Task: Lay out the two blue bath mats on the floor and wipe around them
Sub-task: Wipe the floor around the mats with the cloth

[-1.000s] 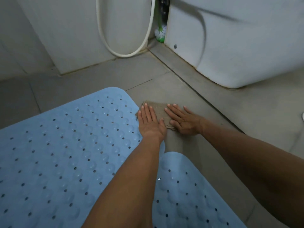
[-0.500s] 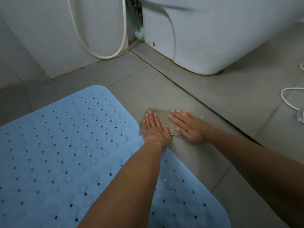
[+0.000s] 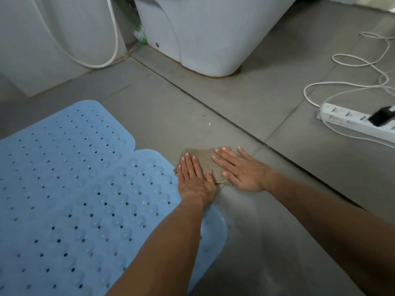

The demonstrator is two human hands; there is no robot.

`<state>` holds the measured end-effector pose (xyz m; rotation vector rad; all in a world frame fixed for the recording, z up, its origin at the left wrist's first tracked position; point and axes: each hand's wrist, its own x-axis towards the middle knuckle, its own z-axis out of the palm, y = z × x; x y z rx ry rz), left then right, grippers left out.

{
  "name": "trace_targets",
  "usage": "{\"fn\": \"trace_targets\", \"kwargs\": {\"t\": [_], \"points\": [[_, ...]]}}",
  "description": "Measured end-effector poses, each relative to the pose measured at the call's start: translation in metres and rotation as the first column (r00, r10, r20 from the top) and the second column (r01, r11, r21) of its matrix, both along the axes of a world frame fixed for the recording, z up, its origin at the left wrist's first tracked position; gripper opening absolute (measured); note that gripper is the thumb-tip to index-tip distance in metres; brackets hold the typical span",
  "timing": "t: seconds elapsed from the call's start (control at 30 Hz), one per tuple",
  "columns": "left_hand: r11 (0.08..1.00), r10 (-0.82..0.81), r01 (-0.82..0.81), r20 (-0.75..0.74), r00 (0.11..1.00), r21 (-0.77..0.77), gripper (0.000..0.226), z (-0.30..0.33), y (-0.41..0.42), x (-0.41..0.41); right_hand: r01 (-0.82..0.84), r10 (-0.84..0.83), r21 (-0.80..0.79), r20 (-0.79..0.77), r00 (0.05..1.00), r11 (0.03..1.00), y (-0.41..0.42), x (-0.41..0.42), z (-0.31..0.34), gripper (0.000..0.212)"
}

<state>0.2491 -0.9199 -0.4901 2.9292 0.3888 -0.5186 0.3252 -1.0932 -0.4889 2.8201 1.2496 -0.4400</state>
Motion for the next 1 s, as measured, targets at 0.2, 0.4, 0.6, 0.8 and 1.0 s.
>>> {"fn": "trace_targets", "kwargs": {"t": [0.2, 0.4, 0.6, 0.8, 1.0], "points": [[0.999, 0.026, -0.027, -0.022, 0.999, -0.021, 0.068, 0.003, -0.041, -0.035, -0.053, 0.052, -0.050, -0.024, 0.998, 0.997, -0.040, -0.027, 0.006, 0.060], [0.997, 0.073, -0.075, -0.055, 0.996, -0.030, 0.066, 0.009, -0.074, -0.057, -0.144, 0.142, -0.086, -0.032, 0.989, 0.986, -0.064, -0.033, 0.009, 0.062], [0.993, 0.099, -0.104, -0.071, 0.992, -0.063, 0.065, 0.011, -0.076, -0.057, -0.189, 0.181, 0.050, 0.125, 0.975, 0.981, -0.048, -0.044, 0.008, 0.070], [0.989, 0.059, -0.060, -0.014, 0.998, -0.137, 0.066, 0.003, -0.068, -0.059, -0.141, 0.141, 0.038, -0.003, 0.990, 0.989, -0.062, -0.047, -0.008, 0.060], [0.989, -0.090, 0.100, 0.097, 0.991, -0.106, 0.068, -0.009, -0.061, -0.071, 0.061, -0.062, -0.096, -0.010, 0.998, 0.993, -0.065, -0.092, 0.008, 0.069]]}}
